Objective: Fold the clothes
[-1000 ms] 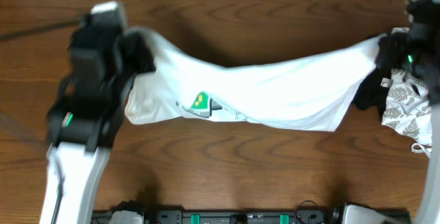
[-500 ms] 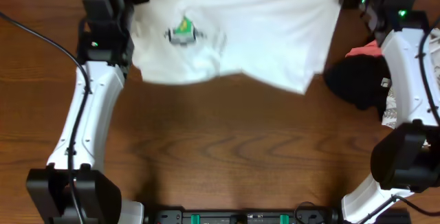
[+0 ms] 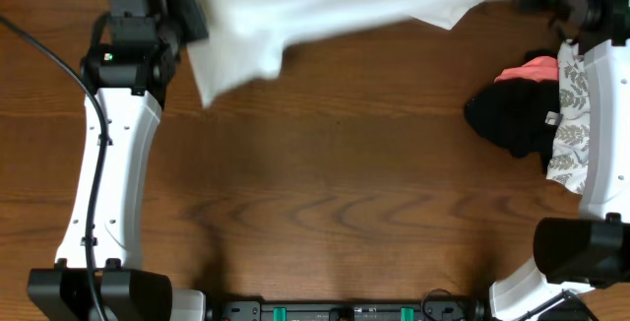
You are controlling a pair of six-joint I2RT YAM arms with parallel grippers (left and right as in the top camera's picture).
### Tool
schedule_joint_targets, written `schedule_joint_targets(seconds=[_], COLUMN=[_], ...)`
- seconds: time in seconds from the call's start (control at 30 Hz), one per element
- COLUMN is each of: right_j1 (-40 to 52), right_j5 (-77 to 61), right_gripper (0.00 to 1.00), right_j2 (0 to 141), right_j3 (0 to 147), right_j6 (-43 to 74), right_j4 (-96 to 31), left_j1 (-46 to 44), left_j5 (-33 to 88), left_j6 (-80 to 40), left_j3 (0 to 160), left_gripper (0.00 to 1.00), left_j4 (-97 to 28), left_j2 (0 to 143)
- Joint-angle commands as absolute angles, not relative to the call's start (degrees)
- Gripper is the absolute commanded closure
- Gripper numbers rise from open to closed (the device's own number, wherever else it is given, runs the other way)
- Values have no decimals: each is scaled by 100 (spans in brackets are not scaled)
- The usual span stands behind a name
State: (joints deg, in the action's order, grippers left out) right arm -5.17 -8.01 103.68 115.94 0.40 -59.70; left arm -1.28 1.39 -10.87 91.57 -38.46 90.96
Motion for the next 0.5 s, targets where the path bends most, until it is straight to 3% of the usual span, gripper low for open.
schedule_joint_targets(seconds=[0.0,0.2,0.47], right_j1=[-528,-517,-513], right_j5=[-731,-738,-781], right_gripper=[99,99,99], right_j2=[10429,10429,10427], right_j3=[11325,10245,8486], right_j6=[-23,21,64], right_j4=[-6855,-8388,-8108], left_j1=[-108,-110,-108], left_j5=[338,777,799], left_j6=[-1192,-1192,-1190], left_j3=[9209,8925,8224], left_gripper=[94,94,89], left_j4=[-4650,-5898,-6556], left_j2=[9083,9083,9091])
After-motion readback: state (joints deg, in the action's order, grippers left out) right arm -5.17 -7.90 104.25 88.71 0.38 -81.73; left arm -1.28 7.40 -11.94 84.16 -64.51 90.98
